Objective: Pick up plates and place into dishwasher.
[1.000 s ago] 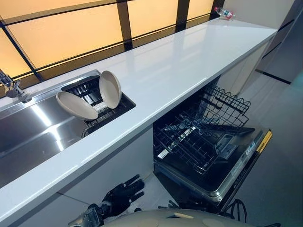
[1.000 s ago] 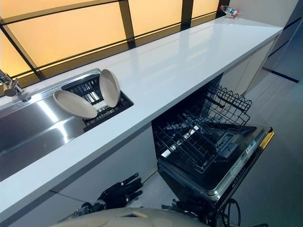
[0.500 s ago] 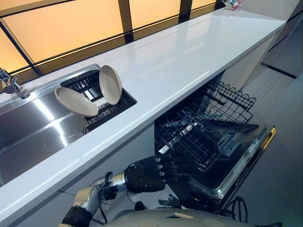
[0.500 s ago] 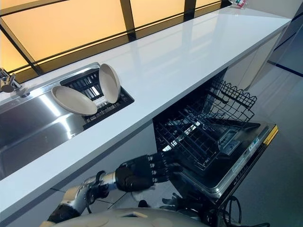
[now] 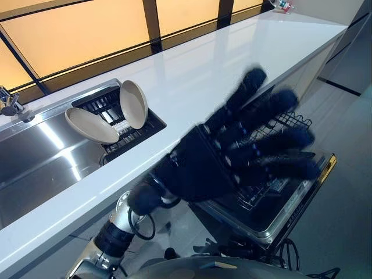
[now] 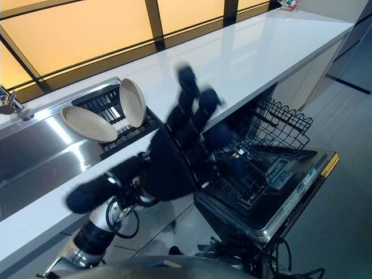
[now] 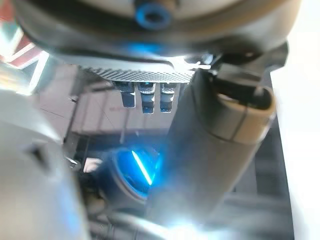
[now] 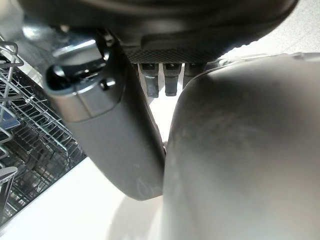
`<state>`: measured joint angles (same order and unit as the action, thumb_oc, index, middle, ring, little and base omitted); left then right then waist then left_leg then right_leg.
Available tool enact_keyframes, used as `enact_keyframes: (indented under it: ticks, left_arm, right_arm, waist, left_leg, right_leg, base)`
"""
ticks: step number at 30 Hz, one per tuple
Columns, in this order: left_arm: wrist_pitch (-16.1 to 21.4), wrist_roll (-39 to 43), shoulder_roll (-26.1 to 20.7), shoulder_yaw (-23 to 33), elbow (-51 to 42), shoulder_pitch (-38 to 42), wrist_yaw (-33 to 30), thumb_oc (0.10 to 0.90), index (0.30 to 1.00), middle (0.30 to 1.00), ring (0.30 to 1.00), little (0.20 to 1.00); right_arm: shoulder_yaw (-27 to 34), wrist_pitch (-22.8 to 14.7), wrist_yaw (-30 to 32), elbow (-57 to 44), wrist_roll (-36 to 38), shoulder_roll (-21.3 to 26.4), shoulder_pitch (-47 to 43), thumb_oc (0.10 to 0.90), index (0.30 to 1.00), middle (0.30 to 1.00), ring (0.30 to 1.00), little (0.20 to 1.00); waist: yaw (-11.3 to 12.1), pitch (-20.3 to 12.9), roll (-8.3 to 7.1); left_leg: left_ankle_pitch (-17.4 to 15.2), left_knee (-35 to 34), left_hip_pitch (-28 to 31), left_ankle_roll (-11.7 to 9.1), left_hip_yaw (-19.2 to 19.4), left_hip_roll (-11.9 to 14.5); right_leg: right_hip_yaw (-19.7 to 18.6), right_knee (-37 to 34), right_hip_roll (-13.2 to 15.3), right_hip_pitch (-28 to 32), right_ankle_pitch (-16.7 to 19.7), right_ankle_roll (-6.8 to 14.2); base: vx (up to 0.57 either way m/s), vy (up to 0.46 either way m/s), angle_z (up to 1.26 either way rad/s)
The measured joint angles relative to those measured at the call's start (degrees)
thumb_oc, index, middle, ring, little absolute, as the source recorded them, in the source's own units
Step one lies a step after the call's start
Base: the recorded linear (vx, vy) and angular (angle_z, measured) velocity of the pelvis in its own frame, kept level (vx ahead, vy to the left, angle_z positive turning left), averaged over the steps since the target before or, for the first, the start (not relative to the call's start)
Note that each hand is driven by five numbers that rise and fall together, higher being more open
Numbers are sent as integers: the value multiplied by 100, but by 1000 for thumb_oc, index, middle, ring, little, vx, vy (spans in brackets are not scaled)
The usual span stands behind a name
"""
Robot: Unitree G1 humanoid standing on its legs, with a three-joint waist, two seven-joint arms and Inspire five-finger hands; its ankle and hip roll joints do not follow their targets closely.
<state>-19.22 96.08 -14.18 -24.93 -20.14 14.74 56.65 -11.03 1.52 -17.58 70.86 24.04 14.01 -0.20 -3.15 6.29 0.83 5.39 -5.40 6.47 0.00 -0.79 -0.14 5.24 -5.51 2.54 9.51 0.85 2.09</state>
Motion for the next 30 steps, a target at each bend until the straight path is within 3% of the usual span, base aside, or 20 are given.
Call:
enact_keyframes:
  ticks: [4, 8, 11, 14, 16, 20, 23, 30]
  left_arm:
    - [1033, 24, 9, 0, -66, 291, -576, 800, 900, 900, 900, 900]
    - [2573, -460, -11, 145, -80, 310, -1566, 800, 900, 900, 900, 900]
    - [3876, -2072, -180, 600, -45, 307, -2678, 800, 900, 900, 900, 900]
    - [4738, -4290, -652, 1252, -31, 304, -4004, 800, 900, 900, 900, 900]
    - [4947, -5963, -929, 1749, -31, 303, -4927, 800, 900, 900, 900, 900]
    - [4918, -8175, -1470, 2369, -27, 303, -6231, 800, 900, 900, 900, 900]
    - [4810, -9308, -1805, 2613, 63, 296, -6858, 800, 900, 900, 900, 900]
    - [4285, -11364, -3307, 3236, 735, -75, -7636, 800, 900, 900, 900, 900]
  right_arm:
    - [-59, -3, -5, -2, 11, 10, -34, 800, 900, 900, 900, 900]
    - [-105, -4, -6, -2, 12, 15, -51, 800, 900, 900, 900, 900]
    - [-106, -32, -10, -1, 29, 26, -20, 800, 900, 900, 900, 900]
    - [-103, -108, -12, 5, 85, 42, 77, 800, 900, 900, 900, 900]
    - [-99, -179, -22, 30, 142, 48, 142, 800, 900, 900, 900, 900]
    - [-96, -223, -42, 61, 171, 64, 237, 800, 900, 900, 900, 900]
    - [-94, -249, -44, 105, 167, 79, 301, 800, 900, 900, 900, 900]
    - [3, -256, -63, 86, 152, 130, 402, 800, 900, 900, 900, 900]
  waist:
    - [-80, -6, 9]
    - [-143, -13, 20]
    - [-132, -26, 41]
    - [-72, -42, 65]
    - [4, -60, 73]
    - [136, -132, 89]
    - [205, -259, 118]
    - [306, -378, 231]
  left_leg:
    - [11, 1, -2, -14, 4, -2]
    - [11, 1, -2, -15, 8, 0]
    - [11, 2, -1, -15, 10, 3]
    - [10, 2, -2, -16, 1, 0]
    - [10, 3, -2, -16, -7, -1]
    - [10, 2, -9, -16, -30, -2]
    - [-11, 0, -15, -44, -67, -6]
    - [-13, -3, -46, -54, -115, 15]
  right_leg:
    - [-2, 0, -1, -1, 0, 0]
    - [-7, 0, -2, -4, 0, -1]
    - [-10, 0, -4, -5, 0, -1]
    - [-1, -1, -2, -1, 1, -3]
    - [8, -2, -2, 4, 1, -3]
    - [30, -2, -2, 8, 0, -4]
    - [64, -2, 0, 23, -1, -5]
    - [140, -3, -12, 20, -3, -6]
  base:
    - [0, 0, 0]
    - [0, 0, 0]
    - [0, 0, 0]
    - [0, 0, 0]
    - [0, 0, 0]
    - [21, -10, 4]
    - [25, -7, 6]
    - [5, 8, 3]
